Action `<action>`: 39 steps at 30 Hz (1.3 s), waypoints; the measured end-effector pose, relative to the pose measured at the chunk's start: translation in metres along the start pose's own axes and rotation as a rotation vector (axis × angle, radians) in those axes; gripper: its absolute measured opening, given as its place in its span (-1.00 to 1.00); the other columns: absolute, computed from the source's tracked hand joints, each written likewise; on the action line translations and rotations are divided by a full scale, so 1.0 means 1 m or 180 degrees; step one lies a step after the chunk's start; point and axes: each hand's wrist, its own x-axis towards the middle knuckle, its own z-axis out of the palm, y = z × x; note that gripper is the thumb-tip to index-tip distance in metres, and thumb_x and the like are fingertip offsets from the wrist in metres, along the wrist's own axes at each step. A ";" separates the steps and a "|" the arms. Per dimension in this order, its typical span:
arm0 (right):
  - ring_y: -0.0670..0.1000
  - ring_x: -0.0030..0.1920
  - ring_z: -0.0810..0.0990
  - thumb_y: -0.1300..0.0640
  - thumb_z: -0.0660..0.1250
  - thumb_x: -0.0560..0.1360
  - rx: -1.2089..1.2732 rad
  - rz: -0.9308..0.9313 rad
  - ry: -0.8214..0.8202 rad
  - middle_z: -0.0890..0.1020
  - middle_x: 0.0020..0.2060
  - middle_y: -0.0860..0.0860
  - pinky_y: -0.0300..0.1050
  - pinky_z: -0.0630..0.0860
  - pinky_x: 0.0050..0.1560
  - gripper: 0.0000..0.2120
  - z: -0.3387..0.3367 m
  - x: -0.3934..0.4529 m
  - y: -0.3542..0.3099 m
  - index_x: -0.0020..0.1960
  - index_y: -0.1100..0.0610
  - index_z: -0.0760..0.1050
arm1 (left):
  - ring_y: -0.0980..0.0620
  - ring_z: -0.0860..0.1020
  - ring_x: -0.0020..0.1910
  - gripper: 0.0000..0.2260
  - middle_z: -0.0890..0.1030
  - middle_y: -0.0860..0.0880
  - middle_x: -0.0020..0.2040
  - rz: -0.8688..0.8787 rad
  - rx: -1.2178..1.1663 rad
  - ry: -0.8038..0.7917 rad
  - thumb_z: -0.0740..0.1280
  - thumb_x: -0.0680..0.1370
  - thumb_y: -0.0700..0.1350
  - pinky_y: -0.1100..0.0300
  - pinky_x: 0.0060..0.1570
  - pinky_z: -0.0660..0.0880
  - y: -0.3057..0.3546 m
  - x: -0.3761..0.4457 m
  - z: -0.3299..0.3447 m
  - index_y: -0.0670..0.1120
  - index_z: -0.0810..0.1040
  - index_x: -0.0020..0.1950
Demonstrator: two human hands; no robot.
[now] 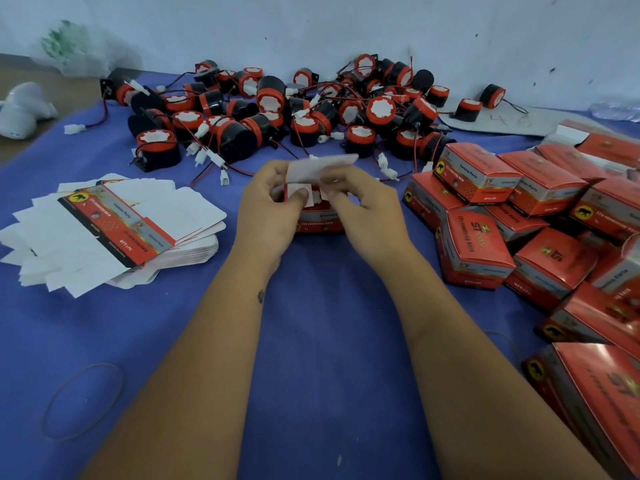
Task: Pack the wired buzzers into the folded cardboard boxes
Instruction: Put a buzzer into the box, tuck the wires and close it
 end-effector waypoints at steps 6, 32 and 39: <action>-0.12 -0.10 0.63 0.25 0.25 0.58 0.2005 0.1074 0.1048 0.67 -0.08 -0.01 -0.17 0.52 -0.01 -0.84 -0.012 0.000 0.003 -0.04 0.08 0.59 | 0.12 0.57 0.10 -0.78 0.62 0.05 0.13 0.0213 0.0668 -0.0187 0.37 0.57 -0.22 0.19 -0.07 0.56 0.001 0.003 -0.009 0.07 0.49 -0.17; -0.25 0.28 0.37 0.12 0.35 0.56 0.0139 0.0065 -0.0870 0.45 0.34 -0.14 -0.52 0.32 0.21 -0.62 -0.018 -0.006 0.014 0.36 -0.05 0.47 | 0.33 0.51 0.21 -0.68 0.62 0.13 0.22 0.0198 0.0838 -0.0814 0.53 0.43 -0.16 0.17 0.24 0.52 0.005 0.002 -0.040 0.07 0.65 0.15; -0.18 0.28 0.45 0.05 0.27 0.61 0.0517 0.0226 -0.0769 0.46 0.34 -0.16 -0.25 0.45 0.25 -0.65 -0.013 -0.005 0.017 0.37 -0.17 0.42 | 0.25 0.62 0.08 -0.74 0.68 0.14 0.07 0.0237 0.0500 -0.0483 0.54 0.41 -0.18 0.22 0.13 0.57 0.001 0.002 -0.034 0.07 0.67 0.04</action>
